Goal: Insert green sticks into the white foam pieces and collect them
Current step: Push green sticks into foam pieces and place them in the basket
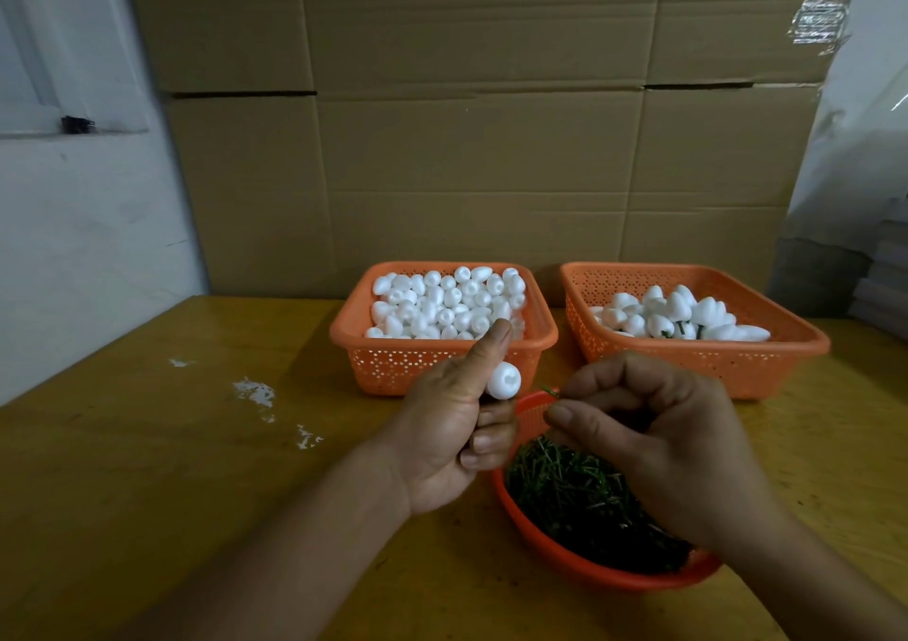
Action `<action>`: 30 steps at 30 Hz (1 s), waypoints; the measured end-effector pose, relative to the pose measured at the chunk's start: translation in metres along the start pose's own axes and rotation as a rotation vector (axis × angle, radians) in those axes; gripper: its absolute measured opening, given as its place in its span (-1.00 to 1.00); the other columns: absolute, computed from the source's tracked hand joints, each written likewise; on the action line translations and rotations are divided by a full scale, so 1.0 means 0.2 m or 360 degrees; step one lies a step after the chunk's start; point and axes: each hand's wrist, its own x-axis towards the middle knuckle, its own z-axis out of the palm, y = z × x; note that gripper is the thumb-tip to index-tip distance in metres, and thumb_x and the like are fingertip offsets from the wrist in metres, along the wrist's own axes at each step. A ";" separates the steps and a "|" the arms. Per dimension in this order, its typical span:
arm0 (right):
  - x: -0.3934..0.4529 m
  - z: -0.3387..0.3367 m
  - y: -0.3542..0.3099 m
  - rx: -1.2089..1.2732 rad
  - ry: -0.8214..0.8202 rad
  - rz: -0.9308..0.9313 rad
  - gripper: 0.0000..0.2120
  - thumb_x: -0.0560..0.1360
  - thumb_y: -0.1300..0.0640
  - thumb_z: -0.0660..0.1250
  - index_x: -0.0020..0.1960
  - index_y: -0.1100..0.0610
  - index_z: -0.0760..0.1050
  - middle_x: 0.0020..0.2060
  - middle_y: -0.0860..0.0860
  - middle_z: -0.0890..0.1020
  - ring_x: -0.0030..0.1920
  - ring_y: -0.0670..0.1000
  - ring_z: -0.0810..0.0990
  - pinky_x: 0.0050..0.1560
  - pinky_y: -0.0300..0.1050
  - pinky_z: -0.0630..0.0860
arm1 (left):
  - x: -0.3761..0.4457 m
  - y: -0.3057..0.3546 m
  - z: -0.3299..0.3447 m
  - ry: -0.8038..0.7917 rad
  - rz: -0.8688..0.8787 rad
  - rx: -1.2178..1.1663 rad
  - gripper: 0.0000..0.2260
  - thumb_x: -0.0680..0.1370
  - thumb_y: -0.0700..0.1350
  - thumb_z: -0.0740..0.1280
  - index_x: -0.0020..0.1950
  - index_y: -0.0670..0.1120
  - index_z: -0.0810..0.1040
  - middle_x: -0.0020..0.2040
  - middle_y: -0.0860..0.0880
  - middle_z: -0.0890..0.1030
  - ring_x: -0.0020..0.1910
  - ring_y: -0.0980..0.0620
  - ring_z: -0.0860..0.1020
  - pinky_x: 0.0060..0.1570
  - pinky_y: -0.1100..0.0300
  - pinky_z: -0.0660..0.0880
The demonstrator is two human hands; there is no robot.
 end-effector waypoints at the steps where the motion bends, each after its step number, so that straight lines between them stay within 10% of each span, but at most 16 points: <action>1: 0.00 0.01 -0.01 0.0025 -0.0025 -0.0042 -0.88 0.38 0.00 0.49 -0.09 -0.04 0.65 -0.24 0.01 0.76 -0.19 0.01 0.76 -0.15 -0.06 0.70 | 0.00 0.00 0.00 0.0004 -0.0007 0.0007 -0.56 0.43 0.28 0.40 -0.02 -0.06 0.45 -0.45 0.01 0.22 -0.58 0.14 0.23 -0.61 0.31 0.11; 9: -0.01 0.03 -0.02 -0.0071 -0.0073 -0.0141 -0.90 0.45 0.05 0.42 -0.06 0.02 0.65 -0.22 -0.09 0.75 -0.16 -0.07 0.75 -0.14 -0.16 0.68 | -0.01 -0.01 0.01 -0.0011 -0.0001 0.0117 -0.56 0.39 0.34 0.42 -0.31 0.00 0.39 -0.50 0.03 0.25 -0.58 0.13 0.24 -0.60 0.30 0.10; 30: -0.03 0.05 -0.05 -0.0534 0.0062 -0.0088 -0.92 0.43 -0.02 0.41 -0.10 -0.06 0.65 -0.31 -0.18 0.70 -0.33 -0.12 0.69 -0.35 0.03 0.64 | -0.01 -0.04 0.05 0.0117 0.0408 0.0461 -0.67 0.40 0.19 0.45 -0.34 -0.03 0.49 -0.51 -0.04 0.33 -0.62 0.08 0.31 -0.58 0.36 0.22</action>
